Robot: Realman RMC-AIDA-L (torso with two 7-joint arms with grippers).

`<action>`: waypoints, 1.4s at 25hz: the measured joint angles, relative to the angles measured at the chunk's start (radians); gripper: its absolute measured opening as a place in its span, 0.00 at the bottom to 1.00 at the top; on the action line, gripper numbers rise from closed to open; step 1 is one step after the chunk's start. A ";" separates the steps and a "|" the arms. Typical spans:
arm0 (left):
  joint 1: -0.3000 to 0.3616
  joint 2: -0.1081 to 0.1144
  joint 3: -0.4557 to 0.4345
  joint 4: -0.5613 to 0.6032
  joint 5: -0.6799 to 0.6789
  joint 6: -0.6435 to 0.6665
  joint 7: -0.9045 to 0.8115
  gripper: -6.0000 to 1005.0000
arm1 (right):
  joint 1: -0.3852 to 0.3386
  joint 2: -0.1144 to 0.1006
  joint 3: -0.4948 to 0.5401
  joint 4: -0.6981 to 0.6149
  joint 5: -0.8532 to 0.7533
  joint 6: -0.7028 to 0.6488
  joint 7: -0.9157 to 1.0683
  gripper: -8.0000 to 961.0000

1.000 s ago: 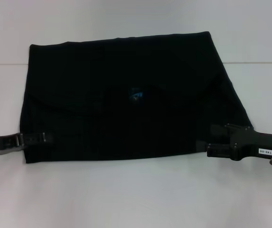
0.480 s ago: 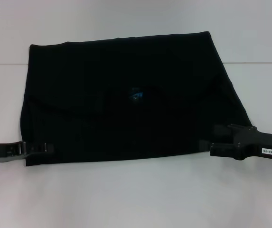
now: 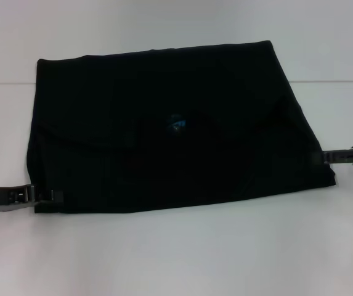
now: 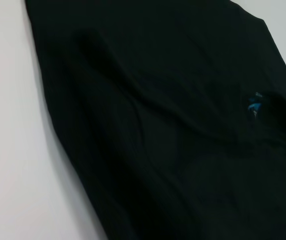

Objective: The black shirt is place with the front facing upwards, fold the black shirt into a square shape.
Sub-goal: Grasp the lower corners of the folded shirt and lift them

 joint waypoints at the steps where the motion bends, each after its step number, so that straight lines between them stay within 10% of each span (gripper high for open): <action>1: 0.000 0.000 0.000 0.001 0.000 0.004 0.001 0.31 | 0.019 -0.013 -0.001 -0.009 -0.048 -0.003 0.070 0.98; 7: -0.002 -0.002 -0.004 0.021 -0.001 0.029 0.004 0.12 | 0.106 -0.047 -0.001 -0.022 -0.231 0.022 0.339 0.98; 25: -0.009 0.000 -0.008 0.021 -0.008 0.053 0.000 0.05 | 0.165 0.031 -0.083 0.067 -0.284 0.174 0.338 0.93; 35: -0.011 0.000 -0.009 0.021 -0.009 0.064 -0.001 0.06 | 0.178 0.040 -0.135 0.113 -0.287 0.214 0.349 0.89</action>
